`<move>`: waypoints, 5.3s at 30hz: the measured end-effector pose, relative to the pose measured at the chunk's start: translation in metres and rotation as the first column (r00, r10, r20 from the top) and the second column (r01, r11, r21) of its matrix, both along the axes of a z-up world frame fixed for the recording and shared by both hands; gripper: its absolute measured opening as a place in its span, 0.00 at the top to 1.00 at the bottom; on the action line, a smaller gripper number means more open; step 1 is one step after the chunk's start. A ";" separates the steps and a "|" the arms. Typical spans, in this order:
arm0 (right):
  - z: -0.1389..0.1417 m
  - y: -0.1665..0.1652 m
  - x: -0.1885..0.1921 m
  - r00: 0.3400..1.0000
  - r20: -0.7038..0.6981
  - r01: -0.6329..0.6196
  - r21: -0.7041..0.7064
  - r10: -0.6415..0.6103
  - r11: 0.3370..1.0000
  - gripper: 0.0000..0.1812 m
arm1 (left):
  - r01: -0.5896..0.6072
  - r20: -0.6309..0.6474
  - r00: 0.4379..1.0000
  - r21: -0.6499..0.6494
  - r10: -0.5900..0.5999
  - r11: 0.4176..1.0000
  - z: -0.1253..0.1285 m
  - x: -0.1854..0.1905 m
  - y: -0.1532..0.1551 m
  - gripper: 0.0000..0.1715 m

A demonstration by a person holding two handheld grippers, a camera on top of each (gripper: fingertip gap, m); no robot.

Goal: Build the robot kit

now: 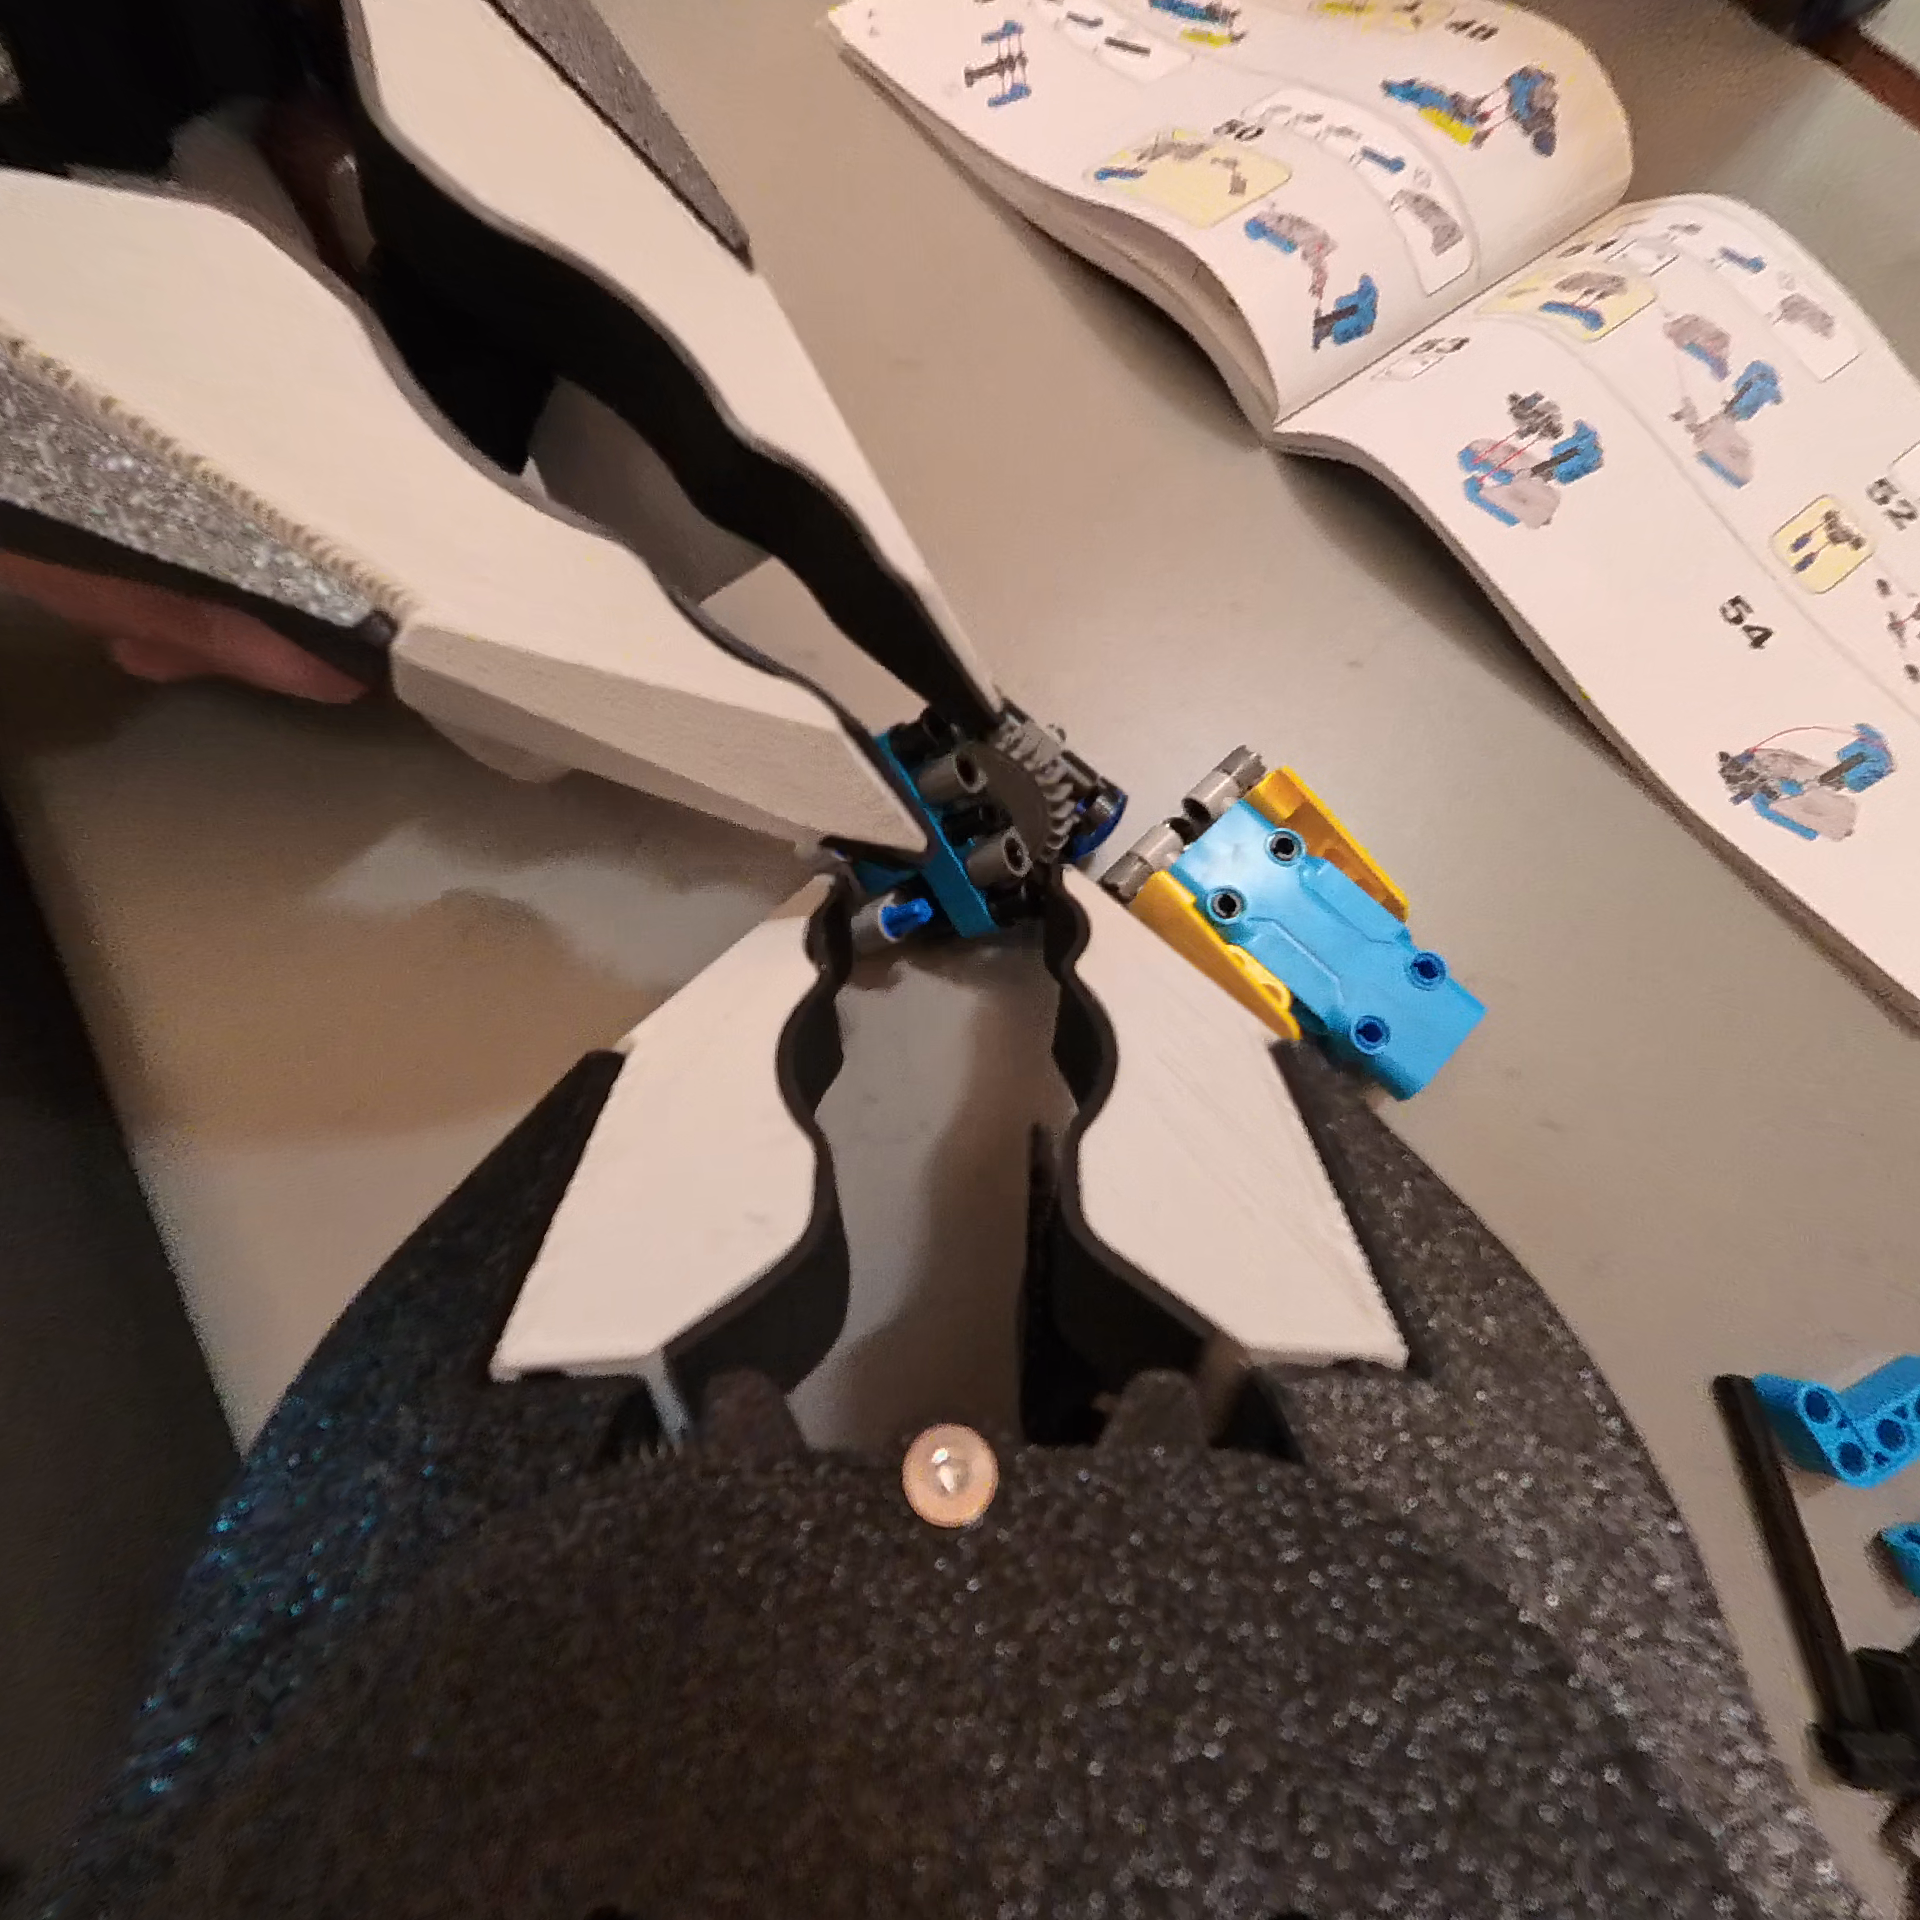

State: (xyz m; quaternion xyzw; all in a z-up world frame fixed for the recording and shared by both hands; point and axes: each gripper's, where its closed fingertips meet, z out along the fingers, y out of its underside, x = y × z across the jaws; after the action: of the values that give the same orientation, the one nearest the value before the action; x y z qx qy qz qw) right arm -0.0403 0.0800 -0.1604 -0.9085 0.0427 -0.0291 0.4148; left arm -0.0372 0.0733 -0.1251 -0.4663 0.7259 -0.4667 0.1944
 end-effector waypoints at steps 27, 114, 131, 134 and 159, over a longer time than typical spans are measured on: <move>0.005 -0.008 0.053 0.901 0.098 -0.379 -0.302 0.423 0.875 0.79 | -0.034 0.029 0.999 0.131 0.030 0.991 0.005 -0.014 0.034 0.83; 0.123 -0.032 -0.020 0.703 -0.488 -0.131 0.626 0.517 0.769 0.95 | 0.242 0.275 0.951 -0.389 -0.138 0.889 0.091 -0.027 -0.025 0.88; 0.122 -0.029 -0.018 0.728 -0.487 -0.104 0.618 0.483 0.780 0.95 | 0.161 0.340 0.938 -0.263 -0.064 0.951 0.089 -0.019 -0.019 0.90; 0.115 -0.030 -0.009 0.786 -0.455 -0.100 0.575 0.419 0.812 0.95 | 0.108 0.243 0.969 -0.231 -0.050 0.967 0.071 -0.014 -0.006 0.79; 0.015 -0.044 0.030 0.993 -0.096 0.074 0.032 -0.071 0.997 0.94 | 0.002 0.009 1.000 0.283 -0.004 0.959 -0.016 -0.004 0.025 0.90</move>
State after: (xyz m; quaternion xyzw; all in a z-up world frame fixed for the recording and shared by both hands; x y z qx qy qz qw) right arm -0.0098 0.0361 -0.1453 -0.8992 0.0958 -0.0001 0.4269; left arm -0.0413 0.0986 -0.1407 -0.4304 0.7851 -0.3604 0.2617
